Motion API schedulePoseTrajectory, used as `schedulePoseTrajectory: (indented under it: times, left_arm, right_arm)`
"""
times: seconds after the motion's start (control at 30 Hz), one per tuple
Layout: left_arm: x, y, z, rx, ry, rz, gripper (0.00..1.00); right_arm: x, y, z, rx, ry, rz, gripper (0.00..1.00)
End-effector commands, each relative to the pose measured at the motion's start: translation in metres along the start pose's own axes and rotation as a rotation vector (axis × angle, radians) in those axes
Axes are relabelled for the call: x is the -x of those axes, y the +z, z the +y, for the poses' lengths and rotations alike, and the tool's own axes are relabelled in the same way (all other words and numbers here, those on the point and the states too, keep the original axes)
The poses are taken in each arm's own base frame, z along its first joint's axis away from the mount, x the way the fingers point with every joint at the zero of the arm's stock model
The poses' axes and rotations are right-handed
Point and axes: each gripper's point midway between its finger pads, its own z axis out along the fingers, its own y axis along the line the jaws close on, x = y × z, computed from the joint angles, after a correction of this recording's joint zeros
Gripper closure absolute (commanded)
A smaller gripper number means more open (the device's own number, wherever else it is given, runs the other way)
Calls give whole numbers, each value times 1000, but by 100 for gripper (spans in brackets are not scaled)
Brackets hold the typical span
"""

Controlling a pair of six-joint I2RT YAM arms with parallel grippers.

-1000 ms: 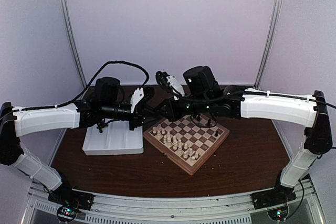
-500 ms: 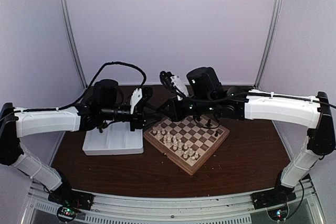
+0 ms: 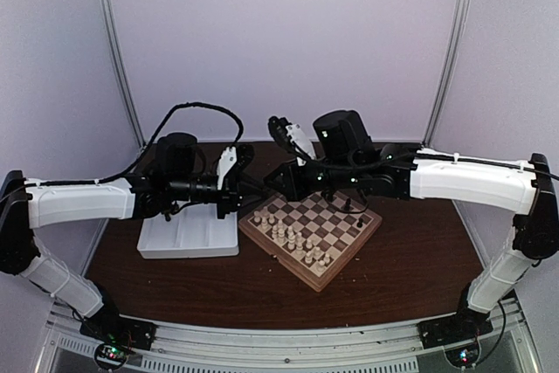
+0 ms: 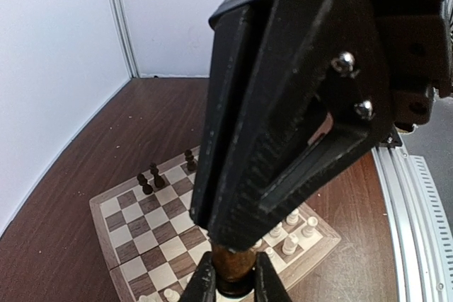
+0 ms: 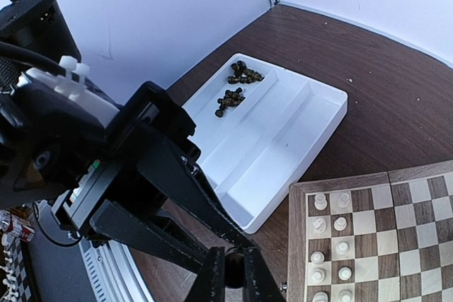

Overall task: Set up the chess pieces on the board
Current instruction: Adjust the chess piece.

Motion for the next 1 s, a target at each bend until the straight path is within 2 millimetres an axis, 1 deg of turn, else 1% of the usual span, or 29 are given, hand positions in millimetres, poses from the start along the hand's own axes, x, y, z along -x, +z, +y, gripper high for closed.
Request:
schedulePoseTrajectory:
  times: [0.0,0.1,0.17,0.23,0.27,0.43,0.47,0.53,0.57,0.67,0.77,0.87,0.97]
  left_arm:
    - [17,3,-2,-28,33,-43,100]
    - [18,2,-2,-25,38,-43,100]
    - [19,1,-1,-21,43,-43,100]
    - [20,0,-1,-21,45,-42,100]
    - [20,0,-1,-20,45,-41,100]
    - [20,1,-2,-25,46,-42,100]
    - [20,1,-2,-24,46,-41,100]
    - [21,1,-2,-25,48,-45,100]
    - [22,0,-2,-24,48,-47,100]
    - [23,0,-1,-22,50,-49,100]
    - [24,-1,-2,-25,50,-52,100]
    - [23,-1,-3,-26,51,-52,100]
    - [24,-1,-3,-25,52,-55,100]
  right_arm:
    - [10,-9,6,17,1,-40,85]
    - [7,-8,3,7,0,-25,71]
    - [3,-7,1,-2,-2,-12,65]
    - [0,-5,-1,-10,-4,0,62]
    - [-1,-5,-1,-10,-4,2,63]
    - [-3,-6,-2,-9,-4,4,81]
    - [-3,-7,-2,-10,-5,4,83]
    - [-5,-6,-2,-11,-5,9,81]
    - [-5,-5,-2,-13,-6,12,76]
    - [-7,-3,-3,-13,-3,20,72]
    - [-8,-3,-3,-12,-2,19,73]
    - [-8,-3,-3,-10,-2,17,77]
    - [-9,-2,-4,-10,-1,20,78]
